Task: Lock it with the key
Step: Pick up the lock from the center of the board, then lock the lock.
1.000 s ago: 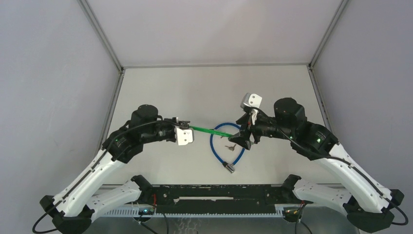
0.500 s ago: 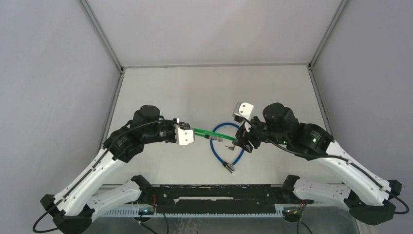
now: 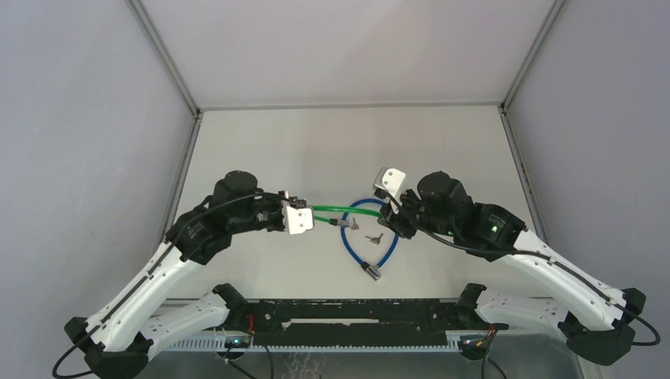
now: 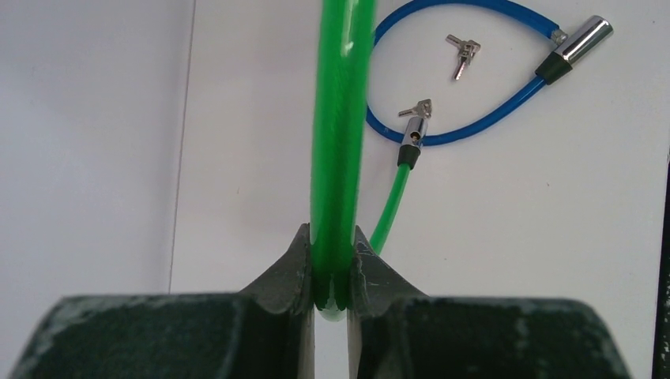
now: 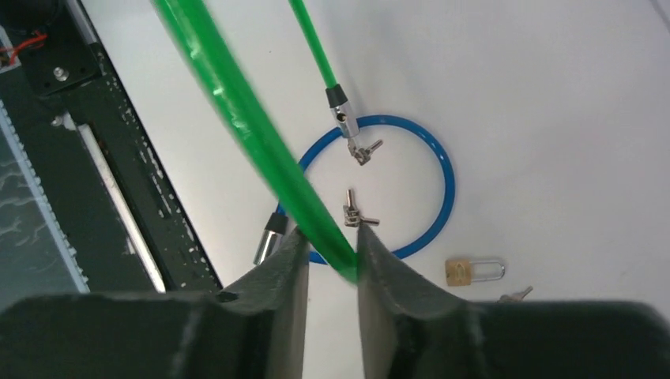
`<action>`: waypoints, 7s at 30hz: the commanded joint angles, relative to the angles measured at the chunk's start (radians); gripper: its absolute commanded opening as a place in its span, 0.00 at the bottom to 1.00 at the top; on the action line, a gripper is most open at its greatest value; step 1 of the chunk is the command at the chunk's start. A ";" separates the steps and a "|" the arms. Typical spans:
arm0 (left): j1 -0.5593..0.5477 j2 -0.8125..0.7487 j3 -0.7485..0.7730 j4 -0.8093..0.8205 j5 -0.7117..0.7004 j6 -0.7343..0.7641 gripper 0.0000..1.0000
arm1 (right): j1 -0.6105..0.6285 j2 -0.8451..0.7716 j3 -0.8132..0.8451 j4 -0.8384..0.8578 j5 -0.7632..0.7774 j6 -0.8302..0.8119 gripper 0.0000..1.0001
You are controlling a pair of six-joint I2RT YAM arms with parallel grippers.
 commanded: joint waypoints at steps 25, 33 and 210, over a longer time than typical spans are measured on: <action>-0.004 -0.405 -0.335 0.387 0.146 -0.667 0.98 | -0.393 -0.188 0.104 0.536 -0.544 0.141 0.00; 0.015 -0.512 -0.507 0.543 0.155 -0.811 0.85 | -0.429 -0.136 0.149 0.745 -0.691 0.284 0.00; 0.207 -0.617 -0.609 1.259 0.118 -1.462 0.00 | 0.202 0.161 -0.045 1.148 -0.237 0.343 0.59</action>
